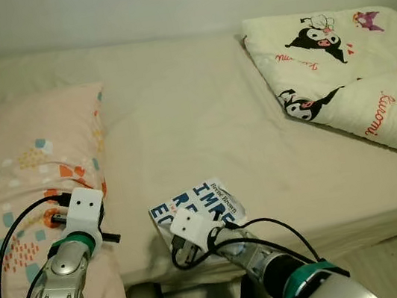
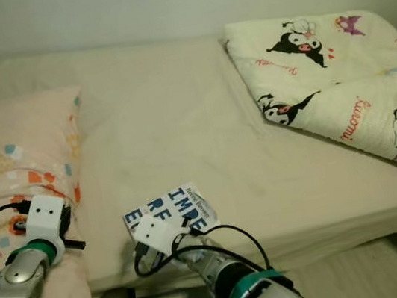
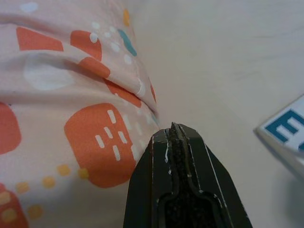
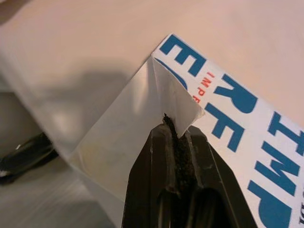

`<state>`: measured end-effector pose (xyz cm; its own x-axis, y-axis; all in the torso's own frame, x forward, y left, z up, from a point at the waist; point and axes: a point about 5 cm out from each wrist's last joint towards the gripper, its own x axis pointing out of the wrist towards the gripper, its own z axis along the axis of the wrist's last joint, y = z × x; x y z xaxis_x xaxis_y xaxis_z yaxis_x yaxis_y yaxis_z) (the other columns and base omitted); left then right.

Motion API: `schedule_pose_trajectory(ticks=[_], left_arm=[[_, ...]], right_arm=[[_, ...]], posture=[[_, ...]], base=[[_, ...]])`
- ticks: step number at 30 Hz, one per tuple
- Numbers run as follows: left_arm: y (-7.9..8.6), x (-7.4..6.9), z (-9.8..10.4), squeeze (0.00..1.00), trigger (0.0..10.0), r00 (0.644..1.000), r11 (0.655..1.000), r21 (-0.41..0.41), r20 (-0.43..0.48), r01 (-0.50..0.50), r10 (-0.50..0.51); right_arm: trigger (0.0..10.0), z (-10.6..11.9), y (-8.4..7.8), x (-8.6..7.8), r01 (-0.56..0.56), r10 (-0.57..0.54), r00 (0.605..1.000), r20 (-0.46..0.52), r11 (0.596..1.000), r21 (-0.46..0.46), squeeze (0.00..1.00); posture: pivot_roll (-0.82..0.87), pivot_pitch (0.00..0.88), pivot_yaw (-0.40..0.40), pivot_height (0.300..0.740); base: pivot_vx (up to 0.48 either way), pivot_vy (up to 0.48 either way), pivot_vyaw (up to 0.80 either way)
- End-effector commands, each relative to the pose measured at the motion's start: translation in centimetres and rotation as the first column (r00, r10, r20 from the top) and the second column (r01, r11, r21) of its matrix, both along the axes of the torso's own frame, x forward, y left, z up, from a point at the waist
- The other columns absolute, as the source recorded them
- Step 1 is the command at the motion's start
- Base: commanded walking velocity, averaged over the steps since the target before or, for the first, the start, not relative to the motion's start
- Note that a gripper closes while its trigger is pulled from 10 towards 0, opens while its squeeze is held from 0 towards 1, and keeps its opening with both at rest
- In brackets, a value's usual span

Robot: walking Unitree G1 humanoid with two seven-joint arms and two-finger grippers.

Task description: Clean up the room

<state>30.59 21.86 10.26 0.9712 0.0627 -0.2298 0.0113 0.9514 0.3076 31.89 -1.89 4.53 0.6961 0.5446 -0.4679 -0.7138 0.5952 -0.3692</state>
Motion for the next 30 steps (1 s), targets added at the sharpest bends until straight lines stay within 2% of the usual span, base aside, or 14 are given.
schedule_pose_trajectory(ticks=[1, 2, 3, 4, 6, 7, 13, 14, 17, 18, 23, 25, 28, 30], left_arm=[[0.0, -0.2, -0.6, 0.0, 10.0, 1.0, 1.0, 0.006, -0.021, 0.001, -0.001], [0.0, -0.2, -0.6, 0.0, 10.0, 1.0, 1.0, 0.006, -0.02, 0.001, -0.001], [0.0, -0.2, -0.6, 0.0, 10.0, 1.0, 1.0, 0.006, -0.02, 0.001, -0.001], [0.1, -0.3, -0.6, 0.0, 10.0, 1.0, 1.0, 0.006, -0.019, 0.001, -0.001], [0.2, -0.3, -0.6, 0.0, 10.0, 1.0, 1.0, 0.006, -0.018, -0.002, 0.002], [0.3, -0.3, -0.6, 0.0, 10.0, 1.0, 1.0, 0.006, -0.018, -0.003, 0.003], [0.4, -0.3, -0.7, 0.0, 10.0, 1.0, 1.0, 0.006, -0.021, -0.006, 0.006], [0.3, -0.3, -0.8, 0.0, 10.0, 1.0, 1.0, 0.004, -0.02, -0.006, 0.006], [0.3, -0.3, -0.8, 0.0, 10.0, 1.0, 1.0, 0.003, -0.02, -0.007, 0.007], [0.2, -0.3, -0.8, 0.0, 10.0, 1.0, 1.0, 0.001, -0.018, -0.006, 0.006], [-0.1, 0.0, -0.3, 0.0, 10.0, 1.0, 1.0, -0.005, 0.005, 0.005, -0.005], [-0.1, 0.0, -0.3, 0.0, 10.0, 1.0, 1.0, -0.005, 0.005, 0.005, -0.005], [-0.4, -0.5, -0.3, 0.0, 10.0, 1.0, 1.0, -0.022, 0.03, 0.01, -0.01], [-0.5, -0.7, -0.5, 0.0, 10.0, 0.999, 1.0, -0.027, 0.032, 0.009, -0.008]], right_arm=[[0.0, 0.7, 2.6, -0.5, -0.009, 0.01, 1.0, -0.015, 0.998, 0.057, 0.0], [3.2, 0.8, 2.6, -0.4, 0.001, 0.0, 1.0, -0.018, 0.997, 0.073, 0.0], [3.2, 0.8, 2.6, -0.4, 0.001, 0.0, 1.0, -0.018, 0.997, 0.073, 0.0], [10.0, 0.8, 2.5, -0.3, 0.012, -0.01, 1.0, -0.025, 0.995, 0.094, 0.0], [10.0, 0.6, 2.0, -0.4, 0.019, -0.003, 0.996, -0.088, 0.984, 0.178, 0.0], [10.0, 0.3, 1.6, -0.6, 0.012, 0.014, 0.993, -0.116, 0.977, 0.214, 1.0], [10.0, -0.5, 0.5, -1.3, -0.003, 0.054, 0.984, -0.168, 0.956, 0.292, 1.0], [10.0, -0.6, 0.1, -1.4, -0.005, 0.063, 0.983, -0.173, 0.948, 0.317, 0.41], [10.0, -0.8, -0.3, -1.5, -0.006, 0.069, 0.982, -0.176, 0.943, 0.334, 0.41], [10.0, -0.8, -0.8, -1.5, 0.005, 0.063, 0.982, -0.177, 0.934, 0.357, 0.0], [10.0, -0.7, -4.0, -1.1, 0.046, 0.035, 0.984, -0.173, 0.894, 0.446, 0.0], [10.0, -0.7, -4.0, -1.1, 0.046, 0.035, 0.984, -0.173, 0.894, 0.446, 0.0], [10.0, -0.4, -7.5, -1.1, 0.115, -0.052, 0.99, -0.132, 0.844, 0.524, 0.0], [10.0, -0.4, -8.1, -1.3, 0.125, -0.068, 0.99, -0.125, 0.837, 0.532, 0.0]], posture=[[0.27, 0.147, -0.066, 0.625], [0.27, 0.144, -0.066, 0.625], [0.27, 0.144, -0.066, 0.625], [0.27, 0.14, -0.066, 0.625], [0.27, 0.14, -0.066, 0.625], [0.27, 0.14, -0.066, 0.625], [0.25, 0.135, -0.064, 0.625], [0.24, 0.131, -0.066, 0.625], [0.24, 0.127, -0.066, 0.625], [0.24, 0.118, -0.068, 0.625], [0.22, 0.092, -0.073, 0.625], [0.22, 0.092, -0.073, 0.625], [0.21, 0.062, -0.081, 0.625], [0.2, 0.055, -0.083, 0.625]], base=[[0.0, 0.0, 0.0], [0.0, 0.0, 0.0], [0.0, 0.0, 0.0], [0.0, 0.0, 0.0], [0.0, 0.0, 0.0], [0.0, 0.0, 0.0], [0.0, 0.0, 0.0], [0.0, 0.0, 0.0], [0.0, 0.0, 0.0], [0.0, 0.0, 0.0], [0.0, 0.0, 0.0], [0.0, 0.0, 0.0], [0.0, 0.0, 0.0], [0.0, 0.0, 0.0]])
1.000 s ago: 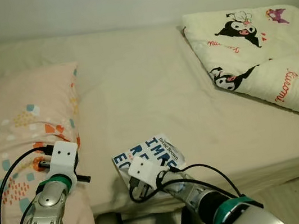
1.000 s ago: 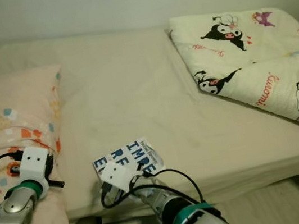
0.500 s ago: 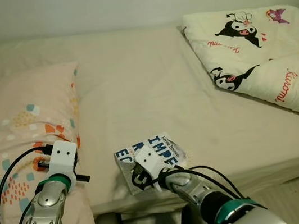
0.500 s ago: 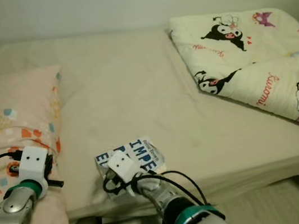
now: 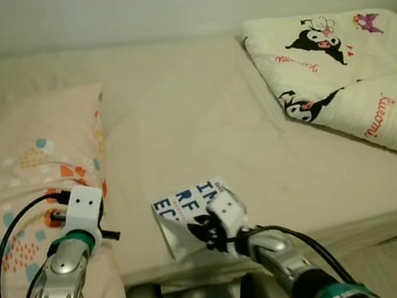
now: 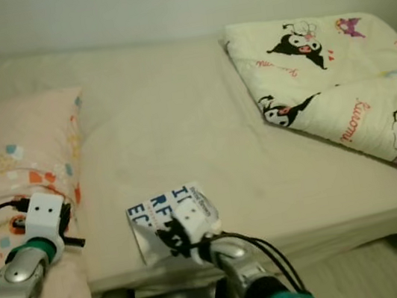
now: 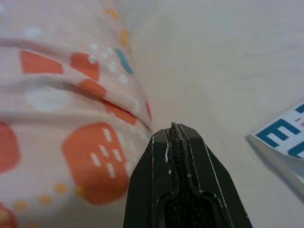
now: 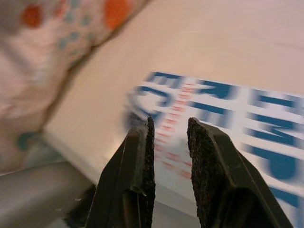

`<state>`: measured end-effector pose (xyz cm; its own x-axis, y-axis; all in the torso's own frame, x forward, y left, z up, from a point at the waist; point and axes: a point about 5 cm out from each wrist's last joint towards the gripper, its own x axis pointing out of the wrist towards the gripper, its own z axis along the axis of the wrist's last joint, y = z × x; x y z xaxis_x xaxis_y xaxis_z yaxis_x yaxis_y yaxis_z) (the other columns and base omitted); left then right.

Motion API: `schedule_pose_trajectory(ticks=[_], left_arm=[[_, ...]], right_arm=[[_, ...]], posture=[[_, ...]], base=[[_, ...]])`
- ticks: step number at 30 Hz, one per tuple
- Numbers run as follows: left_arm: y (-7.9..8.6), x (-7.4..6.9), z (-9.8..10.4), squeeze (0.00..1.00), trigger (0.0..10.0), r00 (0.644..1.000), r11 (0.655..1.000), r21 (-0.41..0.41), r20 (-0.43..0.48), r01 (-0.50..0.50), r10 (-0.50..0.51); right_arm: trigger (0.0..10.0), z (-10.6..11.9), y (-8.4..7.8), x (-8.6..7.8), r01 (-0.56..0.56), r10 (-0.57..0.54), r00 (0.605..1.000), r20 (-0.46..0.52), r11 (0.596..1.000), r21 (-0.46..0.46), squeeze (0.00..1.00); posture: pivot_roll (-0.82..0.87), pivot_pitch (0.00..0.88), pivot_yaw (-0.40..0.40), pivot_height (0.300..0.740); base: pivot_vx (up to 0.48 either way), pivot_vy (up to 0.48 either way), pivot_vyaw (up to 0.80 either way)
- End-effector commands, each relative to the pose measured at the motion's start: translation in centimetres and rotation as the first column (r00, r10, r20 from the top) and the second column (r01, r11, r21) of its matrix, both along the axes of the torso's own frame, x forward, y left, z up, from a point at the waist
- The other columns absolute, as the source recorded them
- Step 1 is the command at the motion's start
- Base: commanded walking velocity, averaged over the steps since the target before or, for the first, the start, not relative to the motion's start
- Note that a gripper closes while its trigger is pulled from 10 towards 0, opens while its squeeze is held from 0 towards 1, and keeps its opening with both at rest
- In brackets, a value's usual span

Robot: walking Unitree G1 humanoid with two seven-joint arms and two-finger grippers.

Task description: Clean up the room

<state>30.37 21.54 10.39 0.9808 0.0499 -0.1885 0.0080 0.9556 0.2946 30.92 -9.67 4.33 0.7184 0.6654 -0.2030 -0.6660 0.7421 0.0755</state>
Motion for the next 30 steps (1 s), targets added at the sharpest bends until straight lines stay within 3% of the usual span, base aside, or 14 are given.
schedule_pose_trajectory(ticks=[1, 3, 7, 8, 9, 10, 12, 13, 16, 18, 30], left_arm=[[-0.1, -0.5, -0.6, 0.0, 10.0, 1.0, 1.0, -0.013, -0.011, -0.001, 0.001], [-0.6, -1.8, -1.3, 0.0, 10.0, 1.0, 0.999, -0.032, 0.009, -0.011, 0.011], [-0.8, -2.2, -1.6, 0.0, 10.0, 1.0, 0.999, -0.039, 0.018, -0.014, 0.014], [-1.0, -2.7, -1.9, 0.0, 10.0, 0.999, 0.999, -0.048, 0.029, -0.019, 0.021], [-1.5, -3.3, -2.7, 0.0, 10.0, 1.0, 0.998, -0.058, 0.022, -0.018, 0.019], [-1.5, -3.3, -2.7, 0.0, 10.0, 1.0, 0.998, -0.058, 0.022, -0.018, 0.019], [-1.7, -3.4, -3.3, 0.0, 10.0, 1.0, 0.998, -0.057, 0.014, -0.027, 0.028], [-1.7, -3.4, -3.3, 0.0, 10.0, 1.0, 0.998, -0.057, 0.014, -0.027, 0.028], [-2.1, -2.3, -3.6, 0.0, 10.0, 0.999, 0.997, -0.057, -0.002, -0.043, 0.043], [-2.3, -1.9, -3.5, 0.0, 10.0, 0.999, 0.998, -0.049, -0.002, -0.036, 0.036], [-2.8, -1.1, -3.1, 0.0, 10.0, 1.0, 0.999, -0.041, 0.005, -0.014, 0.014]], right_arm=[[10.0, -0.2, -0.3, -0.3, 0.011, -0.011, 1.0, -0.004, 1.0, 0.026, 0.0], [10.0, -0.5, -2.1, -0.6, 0.147, -0.147, 0.989, 0.031, 0.989, -0.001, 0.0], [10.0, -0.6, -2.8, -0.6, 0.211, -0.21, 0.977, 0.047, 0.977, -0.012, 0.0], [10.0, -0.6, -3.6, -0.5, 0.306, -0.306, 0.951, 0.049, 0.952, -0.003, 0.0], [10.0, -0.3, -4.9, -0.6, 0.452, -0.453, 0.89, 0.058, 0.891, 0.038, 0.0], [10.0, -0.3, -4.9, -0.6, 0.452, -0.453, 0.89, 0.058, 0.891, 0.038, 0.0], [10.0, -0.1, -5.6, -0.6, 0.534, -0.537, 0.842, 0.05, 0.844, 0.054, 0.0], [10.0, -0.1, -5.6, -0.6, 0.534, -0.537, 0.842, 0.05, 0.844, 0.054, 0.0], [10.0, -0.8, -6.6, -0.6, 0.626, -0.626, 0.78, -0.015, 0.78, 0.024, 0.0], [10.0, -1.0, -6.8, -0.6, 0.65, -0.648, 0.76, -0.039, 0.76, 0.026, 0.0], [10.0, -1.3, -7.5, -0.5, 0.714, -0.713, 0.698, -0.074, 0.7, -0.018, 0.0]], posture=[[0.2, 0.055, -0.083, 0.625], [0.19, 0.021, -0.089, 0.625], [0.18, 0.005, -0.09, 0.625], [0.17, 0.0, -0.089, 0.625], [0.16, 0.0, -0.09, 0.625], [0.16, 0.0, -0.09, 0.625], [0.15, 0.0, -0.087, 0.625], [0.15, 0.0, -0.087, 0.625], [0.13, 0.0, -0.076, 0.625], [0.13, 0.0, -0.076, 0.63], [0.13, 0.0, -0.055, 0.665]], base=[[0.0, 0.0, 0.0], [0.0, 0.0, 0.0], [0.0, 0.0, 0.0], [0.0, 0.0, 0.0], [0.0, 0.0, 0.0], [0.0, 0.0, 0.0], [0.0, 0.0, 0.0], [0.0, 0.0, 0.0], [0.0, 0.0, 0.0], [0.0, 0.0, 0.0], [0.0, 0.0, 0.0]])
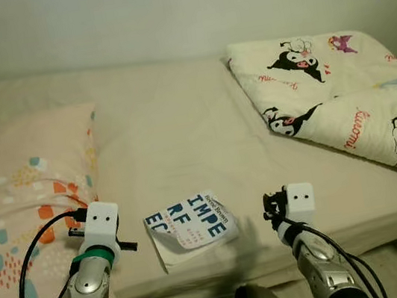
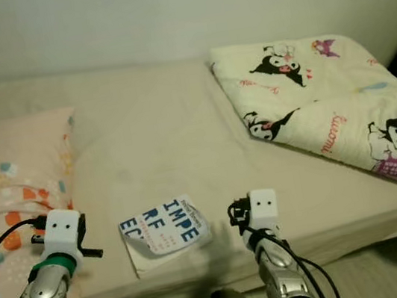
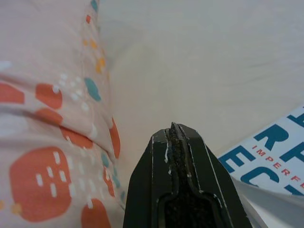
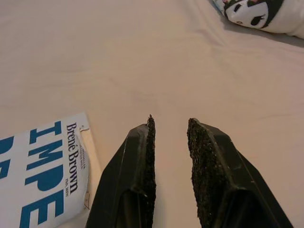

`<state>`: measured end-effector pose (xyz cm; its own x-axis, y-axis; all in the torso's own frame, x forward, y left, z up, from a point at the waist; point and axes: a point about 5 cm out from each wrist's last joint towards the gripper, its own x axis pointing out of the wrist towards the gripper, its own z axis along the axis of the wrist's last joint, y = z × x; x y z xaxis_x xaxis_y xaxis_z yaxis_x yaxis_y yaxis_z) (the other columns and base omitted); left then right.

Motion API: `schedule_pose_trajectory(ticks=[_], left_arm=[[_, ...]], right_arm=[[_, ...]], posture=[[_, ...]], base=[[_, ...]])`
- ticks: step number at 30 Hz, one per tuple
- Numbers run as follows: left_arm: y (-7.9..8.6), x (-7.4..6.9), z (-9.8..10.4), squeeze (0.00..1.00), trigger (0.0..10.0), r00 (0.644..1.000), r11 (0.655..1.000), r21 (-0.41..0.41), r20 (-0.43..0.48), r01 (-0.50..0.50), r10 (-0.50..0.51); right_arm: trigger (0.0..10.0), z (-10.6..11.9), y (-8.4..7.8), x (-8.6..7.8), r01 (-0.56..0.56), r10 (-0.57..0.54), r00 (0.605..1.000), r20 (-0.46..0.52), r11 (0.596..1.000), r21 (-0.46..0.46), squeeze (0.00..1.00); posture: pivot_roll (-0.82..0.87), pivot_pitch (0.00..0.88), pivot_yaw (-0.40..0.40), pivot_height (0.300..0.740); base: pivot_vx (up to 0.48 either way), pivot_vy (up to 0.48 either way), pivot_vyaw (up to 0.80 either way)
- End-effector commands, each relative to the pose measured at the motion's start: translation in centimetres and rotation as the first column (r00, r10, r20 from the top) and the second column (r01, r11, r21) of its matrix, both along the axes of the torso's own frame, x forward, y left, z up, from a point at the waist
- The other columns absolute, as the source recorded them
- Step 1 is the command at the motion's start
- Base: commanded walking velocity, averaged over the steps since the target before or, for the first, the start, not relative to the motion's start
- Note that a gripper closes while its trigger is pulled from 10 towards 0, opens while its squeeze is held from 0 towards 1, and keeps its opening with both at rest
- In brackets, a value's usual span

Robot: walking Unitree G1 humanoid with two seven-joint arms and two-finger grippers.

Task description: Clean up the room

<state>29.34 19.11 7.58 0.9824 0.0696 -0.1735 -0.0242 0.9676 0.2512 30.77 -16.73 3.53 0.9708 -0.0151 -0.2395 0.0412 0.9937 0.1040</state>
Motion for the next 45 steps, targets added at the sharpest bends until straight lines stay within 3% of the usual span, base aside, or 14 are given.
schedule_pose_trajectory(ticks=[1, 8, 22, 45], left_arm=[[-0.5, 0.1, -0.2, 0.0, 10.0, 1.0, 1.0, 0.005, -0.011, 0.02, -0.02], [-1.6, 0.7, 0.3, 0.0, 10.0, 0.997, 0.997, 0.015, -0.003, 0.072, -0.072], [-1.7, 1.2, 0.4, 0.0, 10.0, 0.996, 0.996, 0.011, -0.001, 0.084, -0.084], [-2.8, 0.8, -1.3, 0.0, 10.0, 0.996, 0.997, -0.049, -0.058, 0.067, -0.07]], right_arm=[[10.0, -0.7, -0.3, -0.4, 0.029, -0.028, 0.999, -0.037, 1.0, 0.008, 0.0], [10.0, -1.3, 0.3, -0.9, 0.047, -0.046, 0.997, -0.061, 0.999, 0.004, 0.0], [10.0, -1.3, 0.3, -0.8, 0.055, -0.053, 0.995, -0.084, 0.998, 0.015, 0.0], [10.0, -2.6, 0.1, -1.8, 0.043, -0.045, 0.987, -0.157, 0.999, -0.019, 0.0]], posture=[[0.14, 0.0, -0.046, 0.67], [0.16, 0.0, 0.01, 0.7], [0.14, 0.0, 0.013, 0.74], [0.13, 0.0, -0.021, 0.74]], base=[[0.0, 0.0, 0.0], [0.0, 0.0, 0.0], [0.0, 0.0, 0.0], [0.0, 0.0, 0.0]])
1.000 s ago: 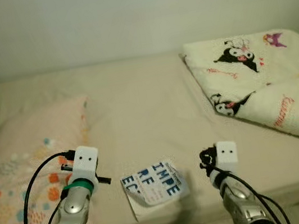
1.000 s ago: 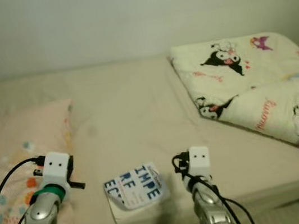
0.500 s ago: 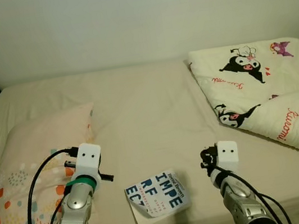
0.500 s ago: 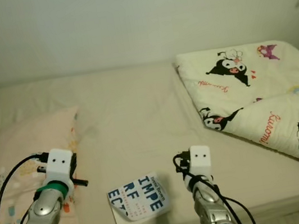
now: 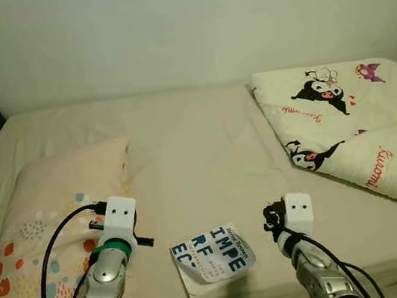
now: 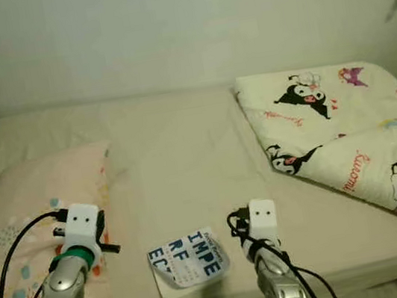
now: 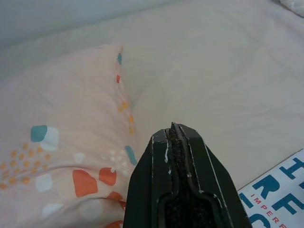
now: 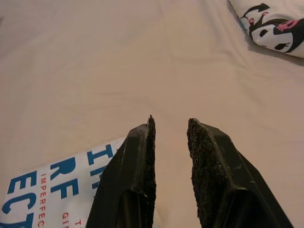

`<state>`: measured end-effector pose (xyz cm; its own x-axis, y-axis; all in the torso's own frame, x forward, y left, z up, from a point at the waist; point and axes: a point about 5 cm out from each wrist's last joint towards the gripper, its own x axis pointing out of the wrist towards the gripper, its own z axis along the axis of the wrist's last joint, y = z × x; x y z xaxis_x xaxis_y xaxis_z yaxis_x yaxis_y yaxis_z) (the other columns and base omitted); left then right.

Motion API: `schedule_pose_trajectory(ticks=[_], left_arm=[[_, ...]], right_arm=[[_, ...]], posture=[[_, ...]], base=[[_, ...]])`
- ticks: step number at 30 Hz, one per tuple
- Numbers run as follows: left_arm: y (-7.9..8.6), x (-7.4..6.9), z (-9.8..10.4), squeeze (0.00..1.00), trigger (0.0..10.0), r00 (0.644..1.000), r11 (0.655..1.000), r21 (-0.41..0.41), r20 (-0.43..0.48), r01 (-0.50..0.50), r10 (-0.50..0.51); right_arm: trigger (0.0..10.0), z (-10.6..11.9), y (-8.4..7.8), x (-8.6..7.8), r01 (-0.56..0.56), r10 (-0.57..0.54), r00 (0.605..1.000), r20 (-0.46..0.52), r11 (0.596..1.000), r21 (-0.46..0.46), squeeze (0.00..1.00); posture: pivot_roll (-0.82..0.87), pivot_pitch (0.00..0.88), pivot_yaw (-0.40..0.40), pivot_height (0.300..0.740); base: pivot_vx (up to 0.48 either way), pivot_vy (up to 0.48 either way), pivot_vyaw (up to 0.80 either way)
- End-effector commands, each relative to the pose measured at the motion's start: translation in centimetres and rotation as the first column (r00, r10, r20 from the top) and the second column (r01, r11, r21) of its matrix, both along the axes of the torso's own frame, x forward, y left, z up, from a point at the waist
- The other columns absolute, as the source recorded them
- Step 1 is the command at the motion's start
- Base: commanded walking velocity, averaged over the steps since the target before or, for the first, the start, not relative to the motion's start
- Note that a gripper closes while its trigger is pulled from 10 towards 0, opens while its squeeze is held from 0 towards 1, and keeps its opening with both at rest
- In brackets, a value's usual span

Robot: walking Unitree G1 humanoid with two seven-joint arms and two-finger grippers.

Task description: Clean up the room

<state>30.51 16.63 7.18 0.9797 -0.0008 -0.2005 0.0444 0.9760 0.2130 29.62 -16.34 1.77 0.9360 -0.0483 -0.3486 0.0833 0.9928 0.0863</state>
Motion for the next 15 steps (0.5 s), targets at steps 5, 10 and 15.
schedule_pose_trajectory(ticks=[5, 10, 15], left_arm=[[-0.5, -0.4, -0.9, 0.0, 10.0, 0.999, 1.0, -0.009, -0.034, 0.006, -0.006], [-1.1, -0.2, -0.7, 0.0, 10.0, 0.999, 1.0, 0.001, -0.029, 0.029, -0.029], [-1.0, -0.2, -0.8, 0.0, 10.0, 0.999, 1.0, 0.007, -0.032, 0.026, -0.026]], right_arm=[[10.0, -0.8, -0.7, -0.7, 0.03, -0.031, 0.999, -0.04, 0.999, -0.026, 0.0], [10.0, -0.7, -2.6, -1.6, 0.127, -0.128, 0.992, -0.019, 0.991, -0.051, 0.0], [10.0, -0.3, -3.4, -1.9, 0.155, -0.155, 0.988, -0.003, 0.986, -0.057, 0.0]], posture=[[0.13, 0.0, -0.02, 0.74], [0.13, 0.0, -0.029, 0.74], [0.13, 0.0, -0.026, 0.74]], base=[[0.0, 0.0, 0.0], [0.0, 0.0, 0.0], [0.0, 0.0, 0.0]])
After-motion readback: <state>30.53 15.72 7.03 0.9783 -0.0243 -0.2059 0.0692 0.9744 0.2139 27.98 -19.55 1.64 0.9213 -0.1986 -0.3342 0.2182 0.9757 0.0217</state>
